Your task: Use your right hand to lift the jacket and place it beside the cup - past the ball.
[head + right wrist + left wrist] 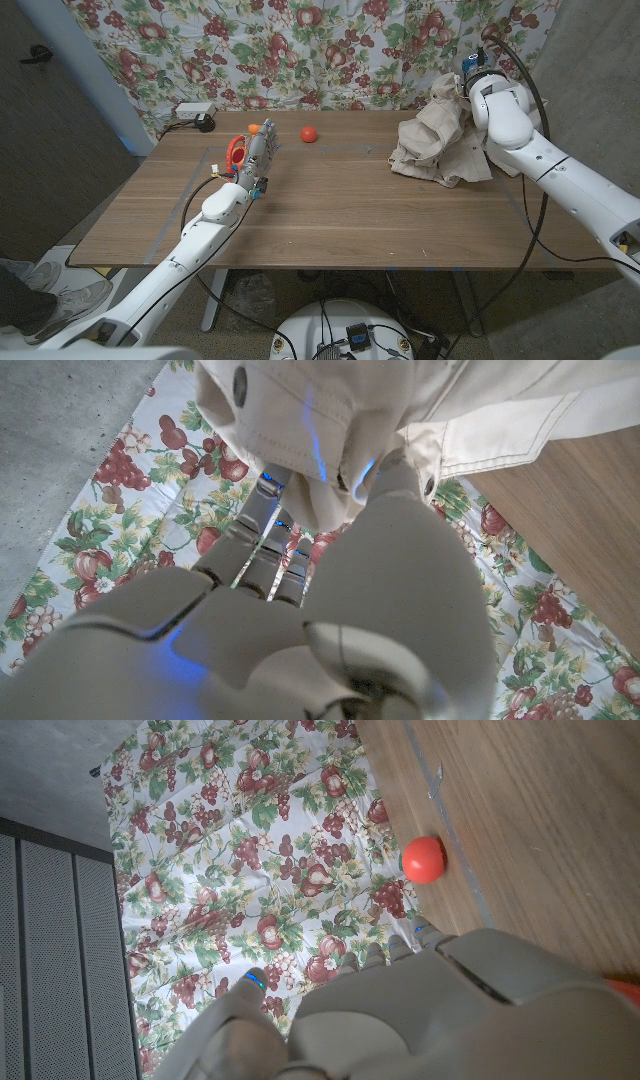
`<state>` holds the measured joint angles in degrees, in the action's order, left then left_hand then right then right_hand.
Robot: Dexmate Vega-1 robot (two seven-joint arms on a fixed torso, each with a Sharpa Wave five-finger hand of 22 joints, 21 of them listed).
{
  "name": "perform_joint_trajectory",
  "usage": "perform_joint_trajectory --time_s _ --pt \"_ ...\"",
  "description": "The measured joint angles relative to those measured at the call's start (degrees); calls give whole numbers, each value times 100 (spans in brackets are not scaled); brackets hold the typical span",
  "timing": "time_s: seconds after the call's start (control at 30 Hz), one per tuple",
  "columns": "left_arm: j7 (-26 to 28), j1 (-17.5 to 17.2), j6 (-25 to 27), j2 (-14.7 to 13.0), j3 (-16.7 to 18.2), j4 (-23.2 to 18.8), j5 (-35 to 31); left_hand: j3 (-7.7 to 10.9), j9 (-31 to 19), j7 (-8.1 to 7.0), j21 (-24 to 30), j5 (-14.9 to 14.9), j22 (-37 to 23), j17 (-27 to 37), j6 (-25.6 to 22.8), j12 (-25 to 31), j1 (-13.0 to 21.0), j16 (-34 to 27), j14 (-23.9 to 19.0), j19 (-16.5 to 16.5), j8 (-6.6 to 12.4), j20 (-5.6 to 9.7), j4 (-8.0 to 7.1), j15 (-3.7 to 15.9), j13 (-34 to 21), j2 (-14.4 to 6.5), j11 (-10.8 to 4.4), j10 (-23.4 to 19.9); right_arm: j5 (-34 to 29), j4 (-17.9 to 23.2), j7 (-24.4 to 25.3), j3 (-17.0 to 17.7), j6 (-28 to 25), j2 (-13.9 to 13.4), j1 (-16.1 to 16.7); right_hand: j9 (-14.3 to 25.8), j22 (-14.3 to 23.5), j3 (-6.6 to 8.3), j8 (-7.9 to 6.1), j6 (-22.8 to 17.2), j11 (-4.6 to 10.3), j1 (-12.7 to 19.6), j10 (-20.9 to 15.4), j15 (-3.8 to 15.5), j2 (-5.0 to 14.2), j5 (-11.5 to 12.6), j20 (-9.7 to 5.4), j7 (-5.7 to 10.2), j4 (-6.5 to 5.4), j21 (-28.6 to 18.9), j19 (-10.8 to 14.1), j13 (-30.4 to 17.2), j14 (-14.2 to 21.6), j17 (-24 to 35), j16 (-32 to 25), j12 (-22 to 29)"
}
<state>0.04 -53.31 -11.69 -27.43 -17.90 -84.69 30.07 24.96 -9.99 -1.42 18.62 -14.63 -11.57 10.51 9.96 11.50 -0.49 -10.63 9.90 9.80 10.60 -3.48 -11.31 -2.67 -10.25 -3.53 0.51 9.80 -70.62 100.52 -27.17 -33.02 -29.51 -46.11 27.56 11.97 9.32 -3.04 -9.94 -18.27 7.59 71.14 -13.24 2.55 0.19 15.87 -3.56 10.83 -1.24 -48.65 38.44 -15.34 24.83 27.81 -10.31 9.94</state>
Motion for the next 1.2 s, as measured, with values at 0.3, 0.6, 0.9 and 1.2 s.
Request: perform_joint_trajectory --time_s 0.3,0.6,0.9,1.2 --pt "-64 41 -17 2 0 46 12 -17 0 0 0 0 0 0 0 0 0 0 0 0 0 0 -16 0 0 0 0 0 -77 205 -134 191 64 -52 124 -27 -26 -457 -110 17 -53 -865 70 10 -70 109 -2 -83 -410 232 49 189 -89 -222 -72 83" --pt "-154 115 -42 12 -16 122 27 -16 0 0 -22 0 0 0 0 0 0 0 0 0 0 0 -16 0 0 0 0 0 -91 402 280 428 123 -97 355 -54 -27 -564 -134 -94 -135 -1114 -12 10 -3 159 269 -149 -568 472 -101 257 -89 -334 -95 90" --pt "-225 154 -46 -7 -26 169 53 -16 0 0 -22 0 0 0 0 0 0 0 0 0 0 0 -16 0 0 0 0 0 -120 487 631 578 142 -100 493 -54 -27 -621 -134 -117 -144 -1274 -26 1 24 208 460 -173 -624 644 -251 303 -143 -439 -95 90" --pt "-329 200 -45 -55 -24 201 83 -16 0 0 -22 0 0 0 0 0 0 0 0 0 0 0 -16 0 0 0 0 0 -173 522 918 680 136 -57 586 -53 -26 -676 -134 -147 -155 -1406 -75 -21 65 226 554 -204 -680 766 -262 335 -201 -513 -95 90"
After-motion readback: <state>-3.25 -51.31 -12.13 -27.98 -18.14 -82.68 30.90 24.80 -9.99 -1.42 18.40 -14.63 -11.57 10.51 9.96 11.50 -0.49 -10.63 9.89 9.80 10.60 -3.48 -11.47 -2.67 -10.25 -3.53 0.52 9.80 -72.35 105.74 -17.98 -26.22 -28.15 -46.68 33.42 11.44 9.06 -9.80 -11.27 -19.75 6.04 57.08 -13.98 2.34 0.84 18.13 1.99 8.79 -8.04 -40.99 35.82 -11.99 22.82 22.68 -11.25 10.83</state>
